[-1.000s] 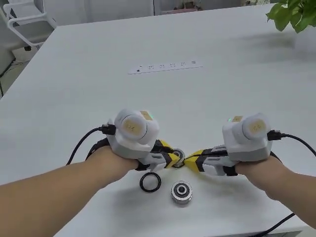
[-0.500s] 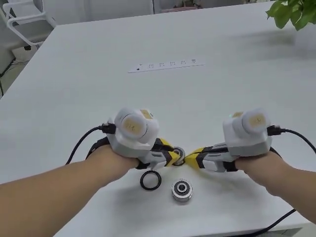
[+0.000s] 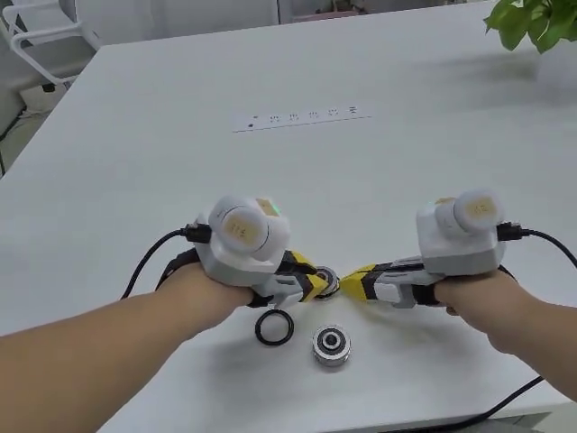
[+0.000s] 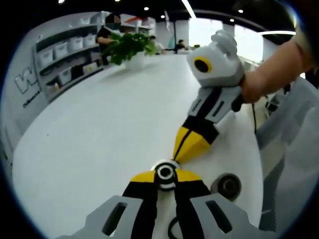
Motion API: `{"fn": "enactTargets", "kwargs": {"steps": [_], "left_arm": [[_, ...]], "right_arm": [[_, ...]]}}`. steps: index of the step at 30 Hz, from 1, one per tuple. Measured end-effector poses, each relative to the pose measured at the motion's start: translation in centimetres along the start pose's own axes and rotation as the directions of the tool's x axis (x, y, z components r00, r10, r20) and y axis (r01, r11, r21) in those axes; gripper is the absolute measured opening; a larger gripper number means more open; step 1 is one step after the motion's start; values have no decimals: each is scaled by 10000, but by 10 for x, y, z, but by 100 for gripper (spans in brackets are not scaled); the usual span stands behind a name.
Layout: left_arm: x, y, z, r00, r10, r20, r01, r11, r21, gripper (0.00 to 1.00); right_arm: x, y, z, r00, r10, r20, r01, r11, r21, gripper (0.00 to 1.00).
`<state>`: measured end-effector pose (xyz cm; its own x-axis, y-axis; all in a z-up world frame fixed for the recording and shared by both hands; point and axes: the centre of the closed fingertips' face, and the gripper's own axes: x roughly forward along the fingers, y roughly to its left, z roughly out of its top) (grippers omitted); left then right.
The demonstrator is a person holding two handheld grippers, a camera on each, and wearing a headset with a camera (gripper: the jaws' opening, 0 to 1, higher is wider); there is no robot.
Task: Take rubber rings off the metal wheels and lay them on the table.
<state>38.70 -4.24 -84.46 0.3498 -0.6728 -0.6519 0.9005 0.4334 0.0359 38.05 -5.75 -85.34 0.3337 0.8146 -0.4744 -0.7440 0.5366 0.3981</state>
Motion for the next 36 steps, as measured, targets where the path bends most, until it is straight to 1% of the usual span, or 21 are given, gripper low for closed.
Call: {"fn": "enactTargets", "kwargs": {"steps": [5,18,36], "left_arm": [[0,0,0,10000,12,-46,-12,10000,75,12],[0,1,0,10000,25,-84,-25,10000,93,12],[0,-1,0,9999,42,-121,-41,9999,120,12]], "right_arm": [[-2,1,3,9999,44,115,-46,9999,162,0],[-3,2,6,9999,99,104,-102,9996,276,0],[-6,4,6,9999,54,89,-57,9993,370,0]]}}
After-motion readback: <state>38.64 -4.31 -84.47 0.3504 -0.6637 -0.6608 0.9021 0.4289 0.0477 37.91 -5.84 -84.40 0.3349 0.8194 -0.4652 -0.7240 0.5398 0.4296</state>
